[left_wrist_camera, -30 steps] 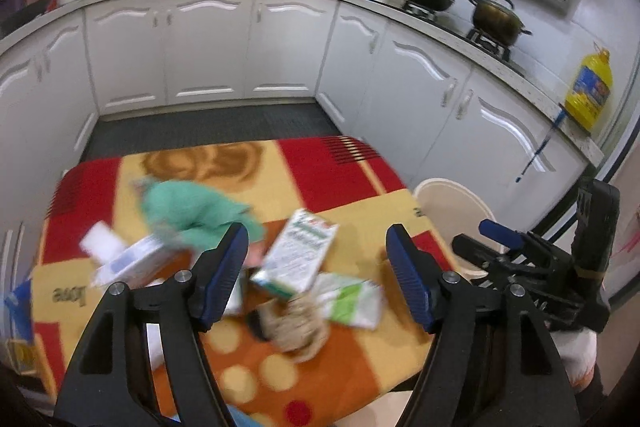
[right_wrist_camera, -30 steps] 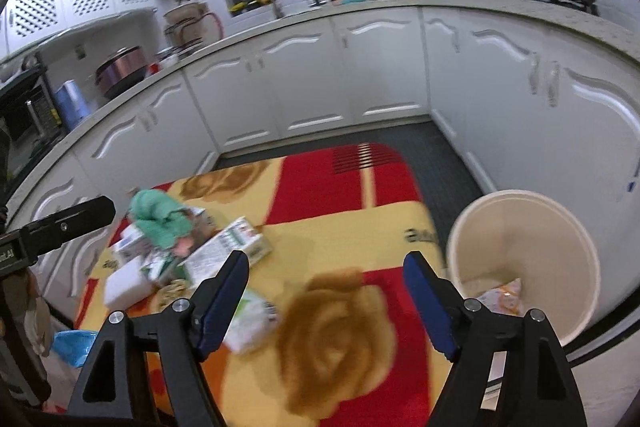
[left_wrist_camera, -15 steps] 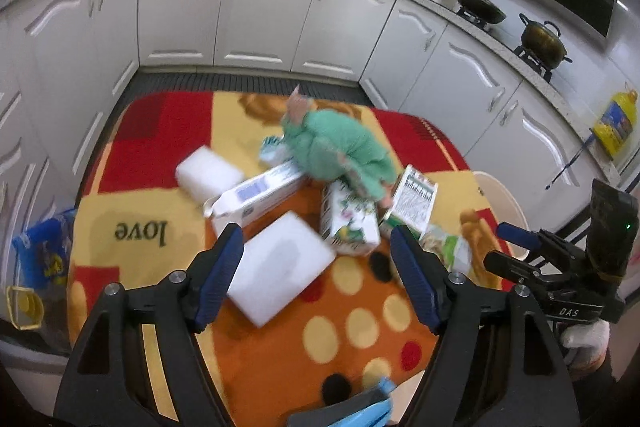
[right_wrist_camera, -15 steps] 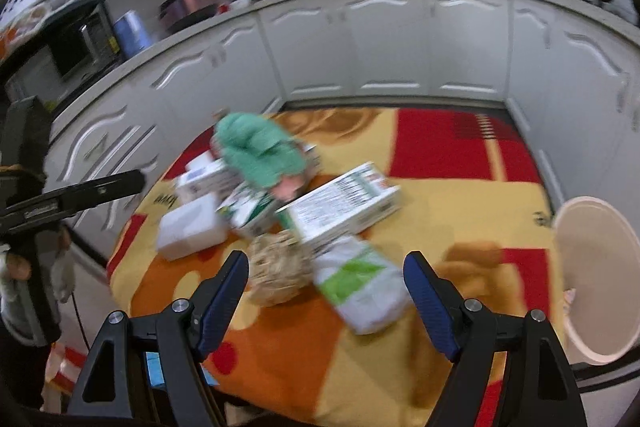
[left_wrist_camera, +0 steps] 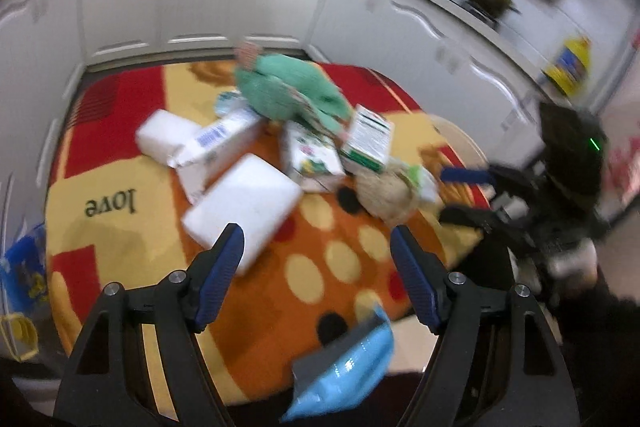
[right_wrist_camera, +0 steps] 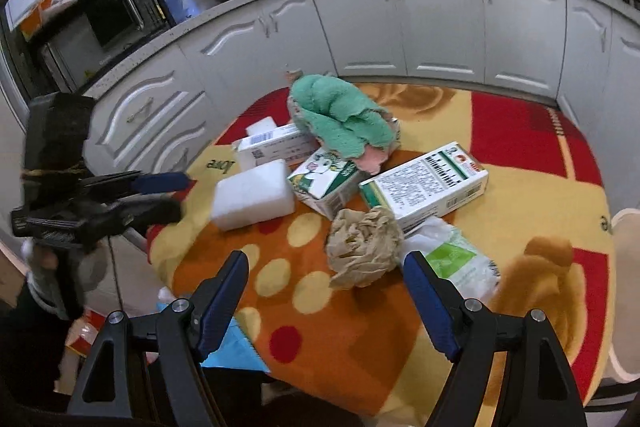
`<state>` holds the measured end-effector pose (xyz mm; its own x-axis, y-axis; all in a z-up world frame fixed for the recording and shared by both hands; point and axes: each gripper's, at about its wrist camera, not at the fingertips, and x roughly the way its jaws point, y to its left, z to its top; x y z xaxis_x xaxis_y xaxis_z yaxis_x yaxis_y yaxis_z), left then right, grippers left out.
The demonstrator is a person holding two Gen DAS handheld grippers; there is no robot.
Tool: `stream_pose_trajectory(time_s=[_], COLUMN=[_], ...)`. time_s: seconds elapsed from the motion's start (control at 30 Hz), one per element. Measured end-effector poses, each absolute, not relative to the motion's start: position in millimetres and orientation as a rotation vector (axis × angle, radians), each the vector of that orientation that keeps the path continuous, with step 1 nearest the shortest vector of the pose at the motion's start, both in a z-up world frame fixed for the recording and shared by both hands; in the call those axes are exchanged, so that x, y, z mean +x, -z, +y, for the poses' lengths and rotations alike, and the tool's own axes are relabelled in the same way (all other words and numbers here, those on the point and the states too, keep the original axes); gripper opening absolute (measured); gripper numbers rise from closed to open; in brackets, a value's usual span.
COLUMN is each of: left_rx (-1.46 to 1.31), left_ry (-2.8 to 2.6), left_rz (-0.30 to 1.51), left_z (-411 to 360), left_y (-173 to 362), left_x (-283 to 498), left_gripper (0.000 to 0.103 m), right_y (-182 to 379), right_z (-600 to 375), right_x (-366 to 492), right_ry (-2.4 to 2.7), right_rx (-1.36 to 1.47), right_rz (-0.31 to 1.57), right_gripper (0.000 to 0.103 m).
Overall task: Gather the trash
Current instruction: 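Return both tools to the table and reach toward the blue wipe packet, then grasp the blue wipe packet with the left tool while the right tool grasps the brown paper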
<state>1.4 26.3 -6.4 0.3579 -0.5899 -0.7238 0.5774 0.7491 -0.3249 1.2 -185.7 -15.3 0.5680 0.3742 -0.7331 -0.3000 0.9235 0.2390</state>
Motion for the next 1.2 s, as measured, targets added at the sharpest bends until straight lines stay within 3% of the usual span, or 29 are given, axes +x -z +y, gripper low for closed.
stream_pose_trajectory(time_s=[0.47, 0.73, 0.77, 0.83, 0.97, 1.03, 1.07, 1.1, 1.2], left_rx=[0.269, 0.364, 0.365, 0.334, 0.297, 0.266, 0.255, 0.238, 0.133], left_ry=[0.857, 0.784, 0.772, 0.777, 0.814, 0.832, 0.84, 0.848, 0.886], left_rz=[1.049, 1.009, 1.009, 1.008, 1.025, 1.033, 1.035, 1.036, 1.045], left_z=[-2, -8, -7, -4, -1, 2, 3, 4, 12], left_y=[50, 73, 76, 78, 75, 72, 70, 67, 55], left_x=[-67, -77, -76, -75, -78, -79, -78, -78, -74], left_gripper=[0.075, 0.073, 0.07, 0.05, 0.03, 0.02, 0.018, 0.016, 0.012], right_y=[22, 29, 30, 34, 44, 47, 50, 52, 53], right_z=[-194, -186, -185, -182, -173, -167, -163, -162, -162], right_x=[3, 7, 8, 11, 19, 23, 26, 27, 28], right_ry=[-0.372, -0.373, -0.372, -0.369, -0.352, -0.35, -0.341, -0.339, -0.343], right_rx=[0.091, 0.074, 0.072, 0.069, 0.049, 0.031, 0.018, 0.013, 0.023], right_rz=[0.902, 0.919, 0.92, 0.924, 0.934, 0.935, 0.937, 0.94, 0.928], right_gripper=[0.078, 0.078, 0.078, 0.078, 0.077, 0.069, 0.051, 0.039, 0.025])
